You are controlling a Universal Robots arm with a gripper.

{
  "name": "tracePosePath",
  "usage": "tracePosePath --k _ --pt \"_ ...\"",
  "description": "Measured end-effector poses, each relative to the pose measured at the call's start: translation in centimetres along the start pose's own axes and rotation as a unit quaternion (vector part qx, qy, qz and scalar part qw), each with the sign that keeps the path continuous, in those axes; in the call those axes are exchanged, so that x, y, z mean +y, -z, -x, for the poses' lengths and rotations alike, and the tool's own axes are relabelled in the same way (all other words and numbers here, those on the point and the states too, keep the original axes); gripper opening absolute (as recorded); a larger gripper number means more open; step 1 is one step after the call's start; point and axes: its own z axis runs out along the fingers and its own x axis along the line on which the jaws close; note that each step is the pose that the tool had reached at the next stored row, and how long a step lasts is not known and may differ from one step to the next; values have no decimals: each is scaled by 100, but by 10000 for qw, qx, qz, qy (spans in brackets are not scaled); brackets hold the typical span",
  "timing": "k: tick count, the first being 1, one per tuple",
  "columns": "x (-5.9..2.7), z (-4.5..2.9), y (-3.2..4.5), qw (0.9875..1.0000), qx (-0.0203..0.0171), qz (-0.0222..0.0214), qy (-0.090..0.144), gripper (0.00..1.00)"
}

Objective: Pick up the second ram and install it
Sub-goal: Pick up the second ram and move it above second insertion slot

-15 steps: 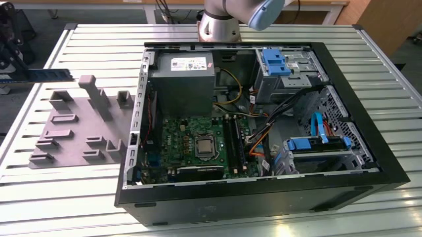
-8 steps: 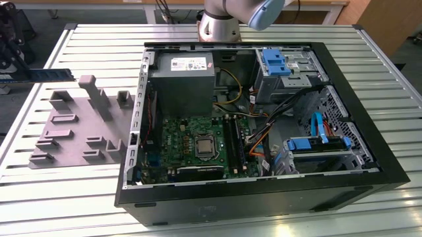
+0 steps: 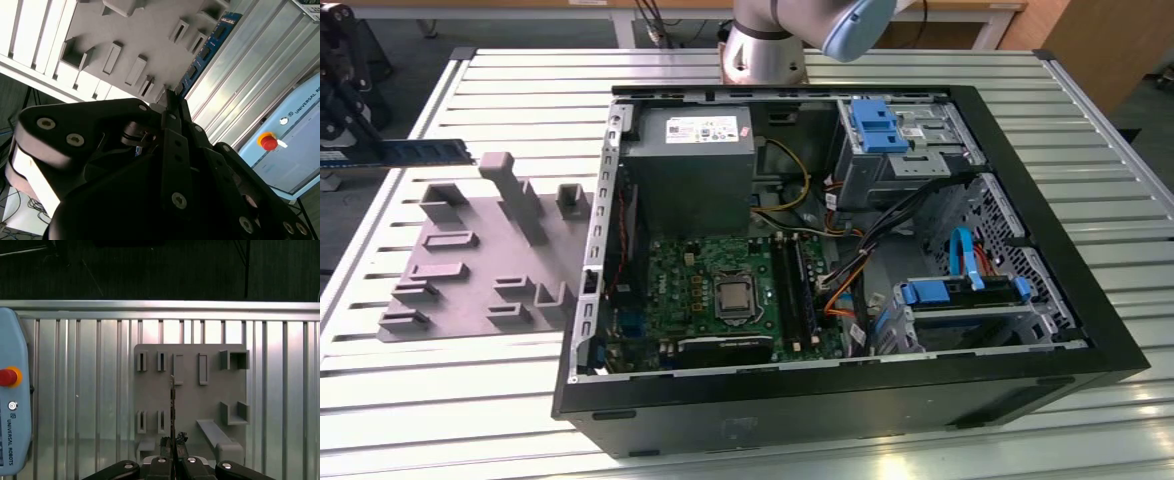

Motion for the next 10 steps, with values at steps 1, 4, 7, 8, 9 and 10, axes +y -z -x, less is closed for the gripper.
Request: tracePosePath --k 1,4,7,8,9,10 --pt "-2 0 0 10000 0 0 0 14" --pt "-10 0 0 10000 0 0 0 14" --pt "-28 0 0 10000 0 0 0 14" --pt "-34 0 0 10000 0 0 0 14" --pt "-42 0 0 10000 0 0 0 14" --pt "-50 0 0 10000 0 0 0 14"
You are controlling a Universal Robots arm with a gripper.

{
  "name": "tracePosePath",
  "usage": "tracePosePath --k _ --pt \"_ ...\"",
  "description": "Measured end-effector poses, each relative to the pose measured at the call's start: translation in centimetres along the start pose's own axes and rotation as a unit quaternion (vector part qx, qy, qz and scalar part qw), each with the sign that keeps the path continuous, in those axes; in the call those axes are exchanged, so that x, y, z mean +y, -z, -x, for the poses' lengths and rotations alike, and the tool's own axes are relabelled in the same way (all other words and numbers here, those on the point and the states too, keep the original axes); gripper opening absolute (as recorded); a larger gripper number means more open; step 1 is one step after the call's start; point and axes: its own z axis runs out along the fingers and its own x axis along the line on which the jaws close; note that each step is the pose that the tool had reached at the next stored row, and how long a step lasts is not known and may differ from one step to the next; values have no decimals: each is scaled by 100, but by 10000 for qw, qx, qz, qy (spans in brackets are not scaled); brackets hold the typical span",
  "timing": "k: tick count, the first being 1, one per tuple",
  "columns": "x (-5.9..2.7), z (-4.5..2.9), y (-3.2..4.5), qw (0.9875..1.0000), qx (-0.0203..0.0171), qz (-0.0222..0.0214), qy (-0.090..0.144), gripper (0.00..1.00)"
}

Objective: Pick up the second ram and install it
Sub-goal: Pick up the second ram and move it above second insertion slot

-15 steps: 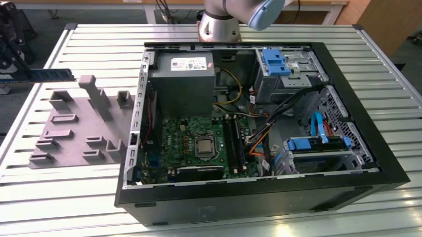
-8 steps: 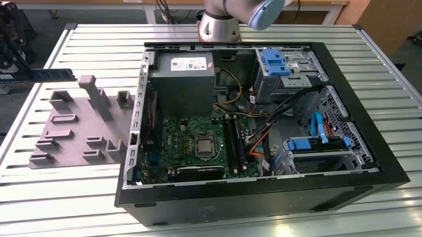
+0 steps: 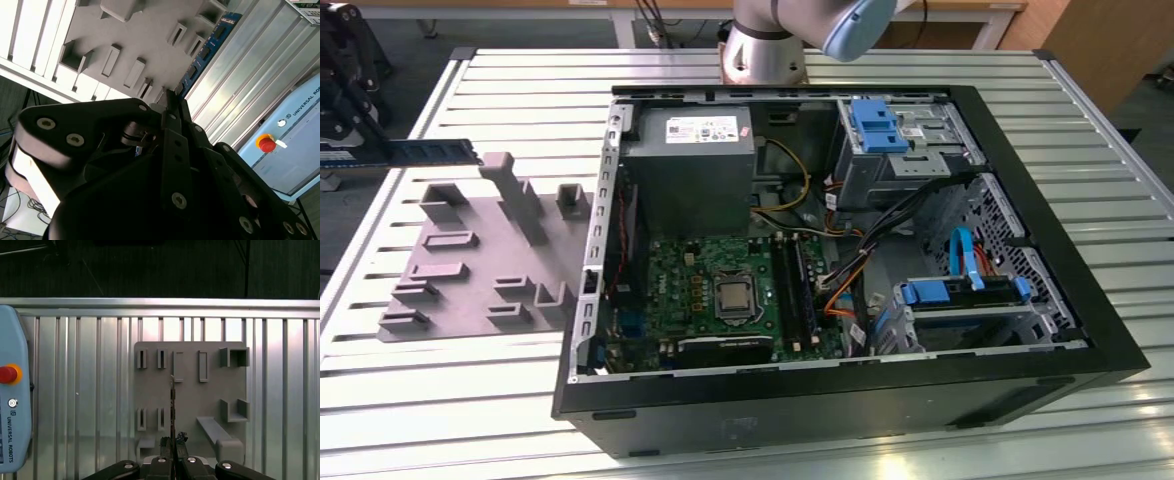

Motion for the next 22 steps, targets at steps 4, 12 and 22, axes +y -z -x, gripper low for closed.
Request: tracePosePath --k 4,12,22 --pt "-15 0 -1 10000 0 -1 0 14" --pt "-35 0 0 10000 0 0 -1 14" --pt "-61 1 0 10000 0 0 -1 14"
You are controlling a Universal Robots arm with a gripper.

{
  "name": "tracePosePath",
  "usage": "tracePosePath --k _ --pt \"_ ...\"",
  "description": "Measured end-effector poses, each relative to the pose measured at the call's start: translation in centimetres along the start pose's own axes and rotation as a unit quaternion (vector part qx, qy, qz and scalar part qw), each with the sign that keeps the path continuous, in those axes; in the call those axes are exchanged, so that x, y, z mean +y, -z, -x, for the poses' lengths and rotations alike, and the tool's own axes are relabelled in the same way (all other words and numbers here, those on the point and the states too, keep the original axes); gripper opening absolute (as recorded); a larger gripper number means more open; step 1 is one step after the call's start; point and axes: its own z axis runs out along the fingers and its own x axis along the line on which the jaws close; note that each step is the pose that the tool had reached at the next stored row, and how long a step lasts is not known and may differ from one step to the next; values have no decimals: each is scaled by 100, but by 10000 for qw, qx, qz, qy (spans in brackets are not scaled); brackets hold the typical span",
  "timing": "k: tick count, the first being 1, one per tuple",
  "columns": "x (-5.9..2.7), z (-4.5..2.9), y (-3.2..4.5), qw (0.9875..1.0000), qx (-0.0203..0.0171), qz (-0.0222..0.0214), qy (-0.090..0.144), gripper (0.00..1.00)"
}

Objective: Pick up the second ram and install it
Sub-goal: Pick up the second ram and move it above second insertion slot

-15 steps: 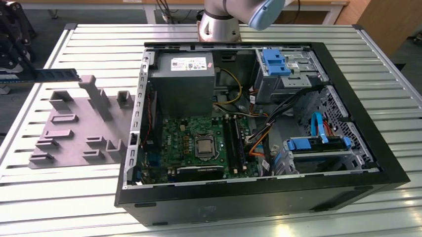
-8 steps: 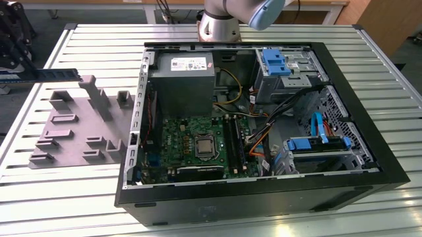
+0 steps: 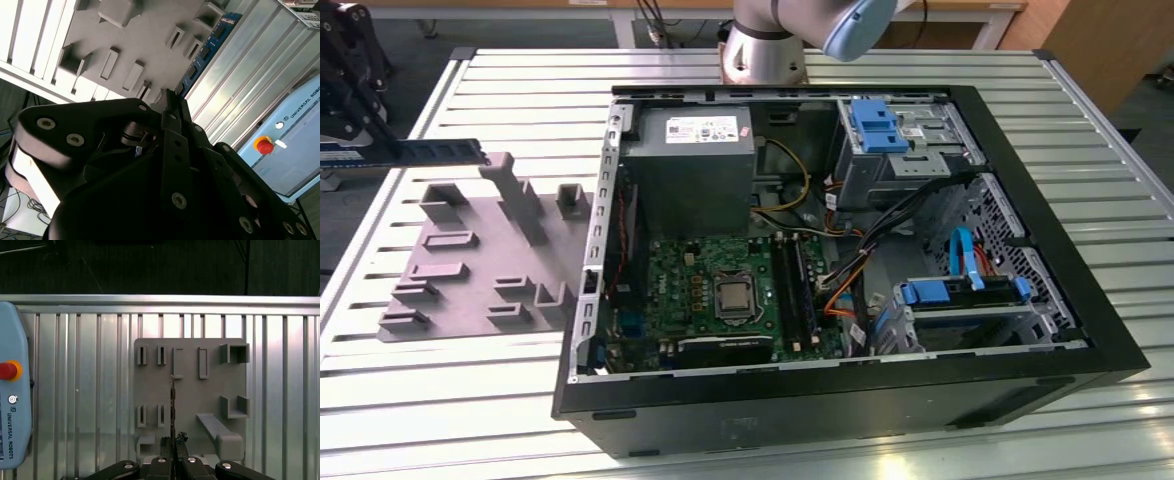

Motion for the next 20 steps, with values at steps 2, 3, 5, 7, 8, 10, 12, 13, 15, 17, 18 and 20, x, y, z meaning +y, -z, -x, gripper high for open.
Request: tracePosePath --k 2,3,5,7,8,10,12,13,15,17,18,20 --pt "-6 0 0 10000 0 0 0 14" --pt "-10 0 0 10000 0 -1 0 14" --pt "-17 0 0 10000 0 0 0 14" --pt "-23 0 -1 10000 -1 -1 0 14" --pt "-27 0 0 10000 0 0 0 14" --pt "-33 0 0 10000 0 0 0 14" --pt "-39 0 0 10000 0 0 0 14" --pt "-43 0 0 10000 0 0 0 14" --pt "-52 0 0 10000 0 0 0 14" --pt "-60 0 0 10000 0 0 0 14" --pt "-64 0 0 10000 0 0 0 14" --pt "-75 0 0 10000 0 0 0 14"
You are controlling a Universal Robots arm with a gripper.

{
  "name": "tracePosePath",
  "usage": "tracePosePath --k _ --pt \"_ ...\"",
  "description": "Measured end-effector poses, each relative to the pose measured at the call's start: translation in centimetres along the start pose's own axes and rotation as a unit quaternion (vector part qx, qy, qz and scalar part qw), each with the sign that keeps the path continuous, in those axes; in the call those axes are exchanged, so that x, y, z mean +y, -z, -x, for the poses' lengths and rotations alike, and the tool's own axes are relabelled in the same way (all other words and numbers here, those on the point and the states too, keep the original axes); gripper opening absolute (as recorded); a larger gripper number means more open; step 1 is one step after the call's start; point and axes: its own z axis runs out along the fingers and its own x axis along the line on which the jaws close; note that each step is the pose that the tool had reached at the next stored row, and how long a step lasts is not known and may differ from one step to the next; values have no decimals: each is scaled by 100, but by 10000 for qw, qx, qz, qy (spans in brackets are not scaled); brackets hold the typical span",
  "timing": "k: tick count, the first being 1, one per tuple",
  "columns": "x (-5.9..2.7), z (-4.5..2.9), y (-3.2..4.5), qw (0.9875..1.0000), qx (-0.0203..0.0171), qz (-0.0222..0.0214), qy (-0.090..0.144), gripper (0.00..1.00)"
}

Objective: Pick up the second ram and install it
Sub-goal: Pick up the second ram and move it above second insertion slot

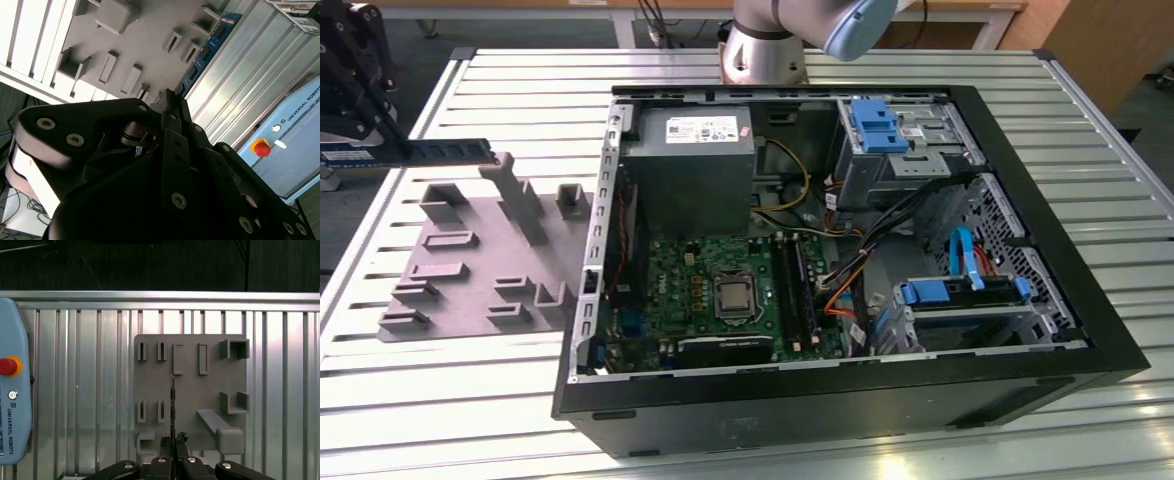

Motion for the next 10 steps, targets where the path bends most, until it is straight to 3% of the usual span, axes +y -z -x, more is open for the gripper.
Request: tracePosePath --k 10 --pt "-52 1 0 10000 0 0 0 14"
